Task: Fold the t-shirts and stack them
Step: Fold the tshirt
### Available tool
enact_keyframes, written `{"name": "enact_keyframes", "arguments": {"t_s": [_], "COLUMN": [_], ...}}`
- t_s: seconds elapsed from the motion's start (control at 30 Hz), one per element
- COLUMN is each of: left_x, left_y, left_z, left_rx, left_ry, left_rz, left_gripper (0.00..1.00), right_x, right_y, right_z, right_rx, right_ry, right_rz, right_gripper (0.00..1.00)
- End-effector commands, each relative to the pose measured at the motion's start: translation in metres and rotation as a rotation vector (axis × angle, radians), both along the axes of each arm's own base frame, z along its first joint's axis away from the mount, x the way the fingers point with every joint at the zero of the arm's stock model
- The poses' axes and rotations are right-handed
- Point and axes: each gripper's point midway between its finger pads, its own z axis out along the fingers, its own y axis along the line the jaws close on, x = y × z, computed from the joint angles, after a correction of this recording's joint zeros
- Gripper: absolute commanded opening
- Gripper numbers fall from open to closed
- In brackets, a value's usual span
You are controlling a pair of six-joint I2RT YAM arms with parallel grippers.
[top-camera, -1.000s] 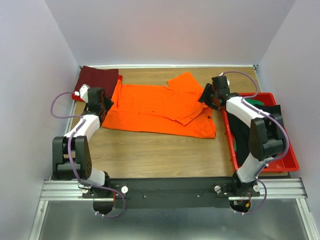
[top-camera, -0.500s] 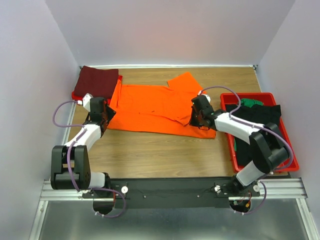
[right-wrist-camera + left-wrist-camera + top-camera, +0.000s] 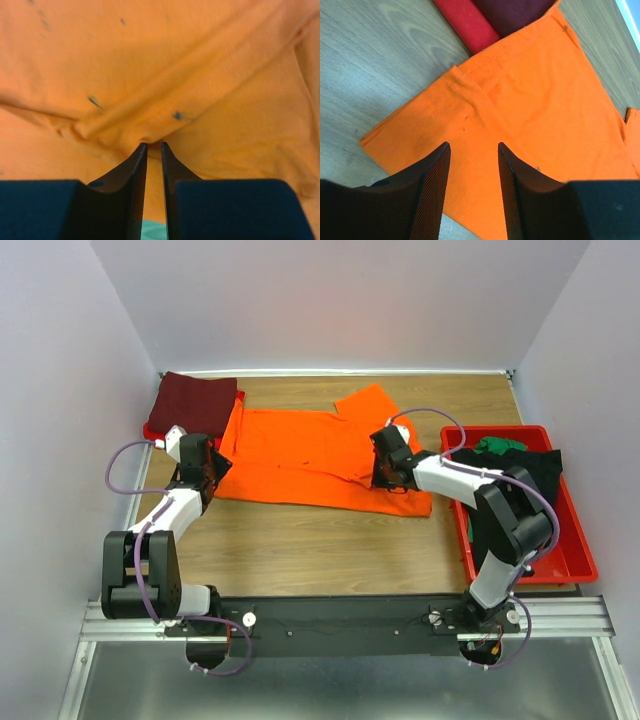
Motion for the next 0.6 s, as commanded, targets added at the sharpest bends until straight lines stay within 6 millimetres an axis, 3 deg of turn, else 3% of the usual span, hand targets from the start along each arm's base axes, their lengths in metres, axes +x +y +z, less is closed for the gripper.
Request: {"name": "enact_keyframes", "arguments": {"t_s": [0.0,0.13,0.17,0.33,0.57], "left_x": [0.000,-0.001,-0.001,-0.004,-0.014], "left_y": [-0.001,-0.002,-0.004,-0.006,-0.007], "left_z": [-0.001,-0.001,-0.001,0.007,0.010], "left_rx": [0.011,0.012,0.010,0.013,0.017], "left_ry": [-0.008,-0.009,-0.010,-0.035,-0.045], "left_rz": [-0.020,-0.026,-0.036,-0.060,-0.066], "left_gripper": [0.51,0.51,0.51,0.51,0.51], "right_x": [0.019,0.036,0.047,0.079,0.105], "right_y": [0.006,0.017,0.023,0.040,0.056], "right_z": [0.004,0.006,0.014,0.016,0.028], "right_rx": [-0.026,-0.025,-0.016,-0.027,-0.010], "right_ry": [-0.037,-0.051,-0.077,-0.111,-0.152], "right_rz": [-0.003,0.009,0.011,0.046,0.076], "right_gripper": [0.24,0.25,0.25,0.25,0.32]}}
